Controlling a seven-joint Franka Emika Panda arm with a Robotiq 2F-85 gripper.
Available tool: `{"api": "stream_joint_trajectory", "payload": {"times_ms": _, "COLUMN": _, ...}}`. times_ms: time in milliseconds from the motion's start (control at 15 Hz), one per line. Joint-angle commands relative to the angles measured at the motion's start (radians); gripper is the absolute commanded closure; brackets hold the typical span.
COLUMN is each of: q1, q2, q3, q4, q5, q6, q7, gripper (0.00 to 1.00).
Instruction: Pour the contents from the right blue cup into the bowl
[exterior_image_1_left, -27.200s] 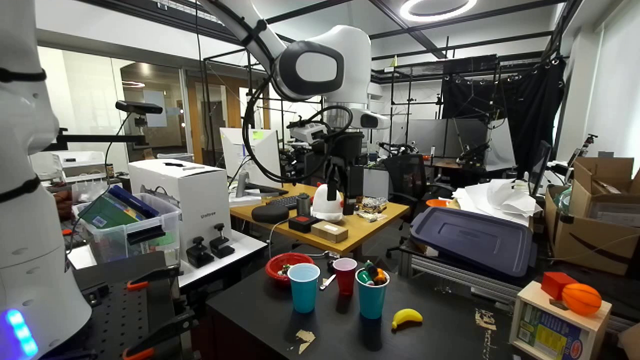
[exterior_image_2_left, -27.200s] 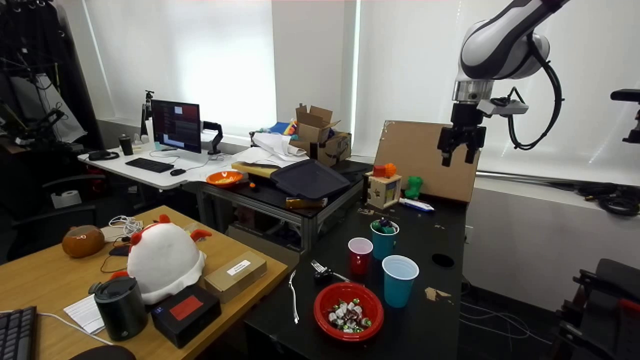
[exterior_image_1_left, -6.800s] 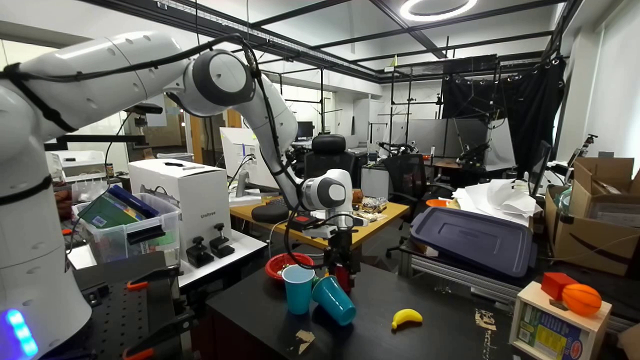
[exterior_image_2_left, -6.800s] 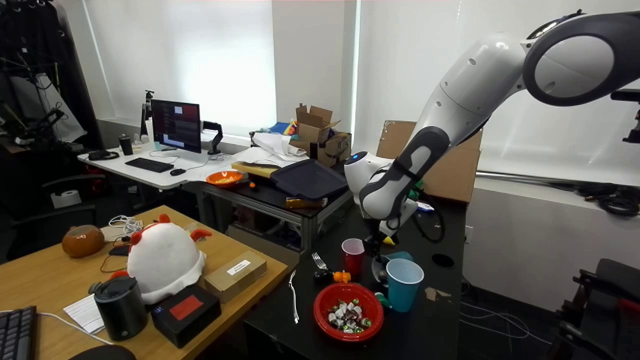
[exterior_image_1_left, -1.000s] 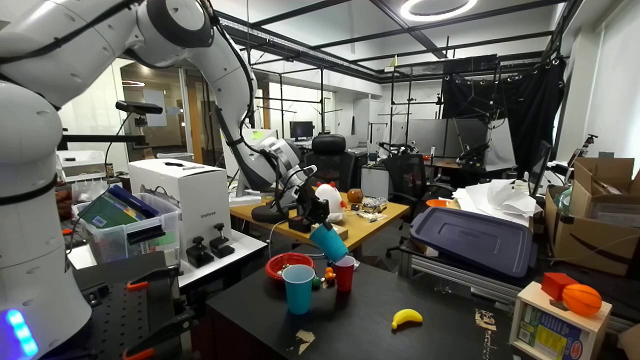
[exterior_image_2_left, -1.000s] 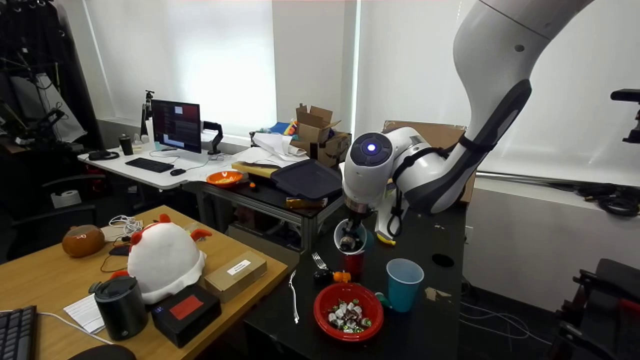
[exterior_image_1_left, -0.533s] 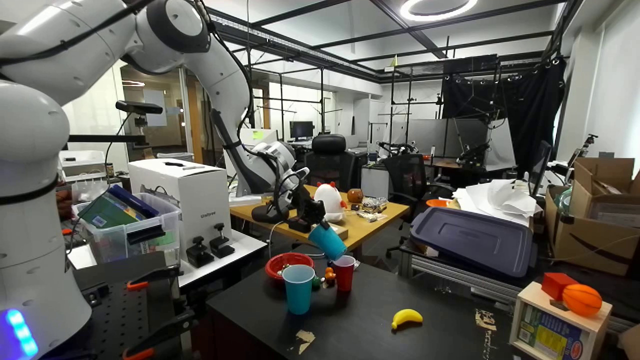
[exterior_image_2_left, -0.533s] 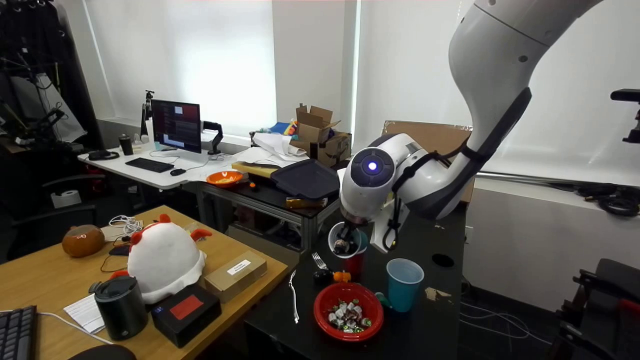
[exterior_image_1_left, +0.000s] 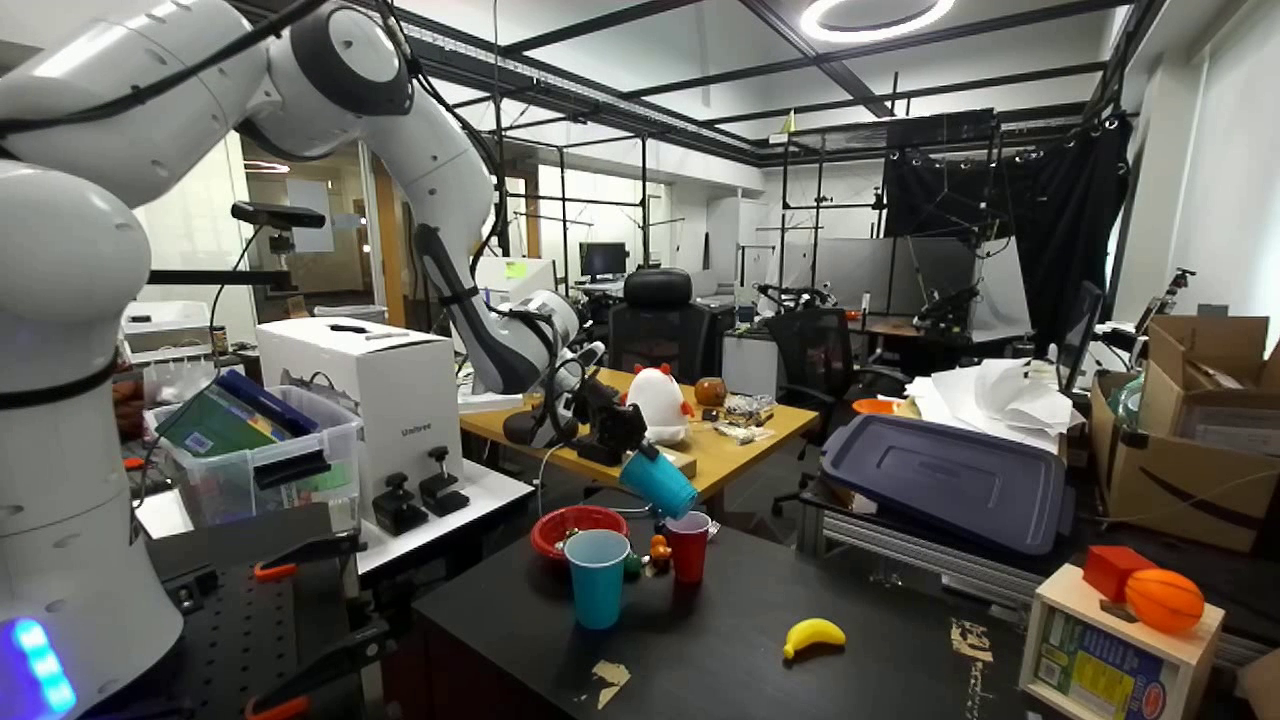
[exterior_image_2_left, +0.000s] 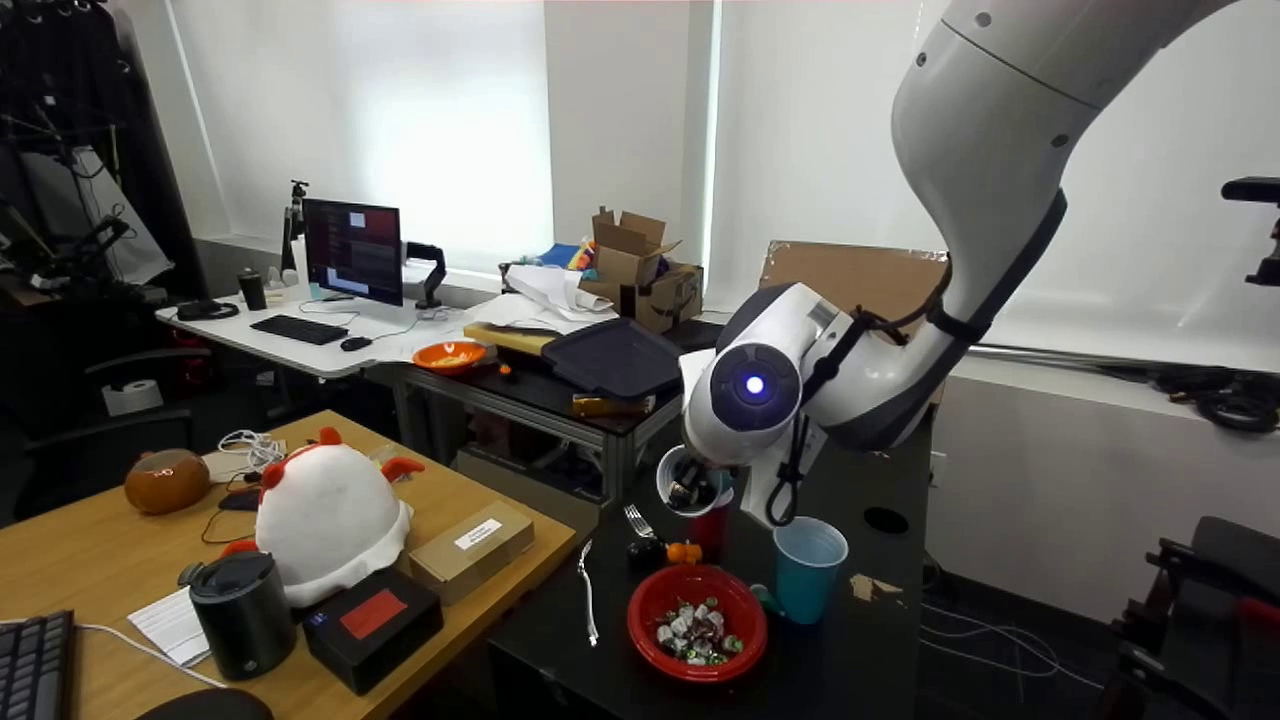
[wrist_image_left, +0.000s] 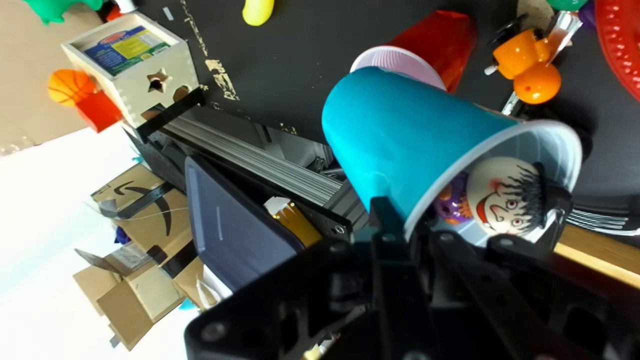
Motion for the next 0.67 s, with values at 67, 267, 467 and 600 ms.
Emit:
{"api": "stream_joint_trajectory", "payload": {"times_ms": 67, "q1": -0.129, "q2": -0.033, "q3": 0.201, "q4": -0.026, "q5": -0.201, "q6": -0.229, "q7": 0.13, "gripper": 0.99}}
{"api": "stream_joint_trajectory", "payload": {"times_ms": 267, "q1": -0.227, "q2": -0.039, "q3": 0.34, "q4": -0.052, "q5": -0.262, "q6": -0.347, "q7": 0.136, "gripper": 0.99}}
{"api": "stream_joint_trajectory", "payload": {"times_ms": 467, "q1": -0.297, "q2": -0.031, "q3": 0.436, "q4": -0.063, "q5": -0.28, "q6": -0.42, "q7": 0.129, "gripper": 0.99}}
{"api": "stream_joint_trajectory", "payload": {"times_ms": 600, "q1": -0.323, "q2": -0.029, "q3": 0.478, "q4": -0.074, "q5": -0.286, "q6": -0.455, "q7": 0.13, "gripper": 0.99}}
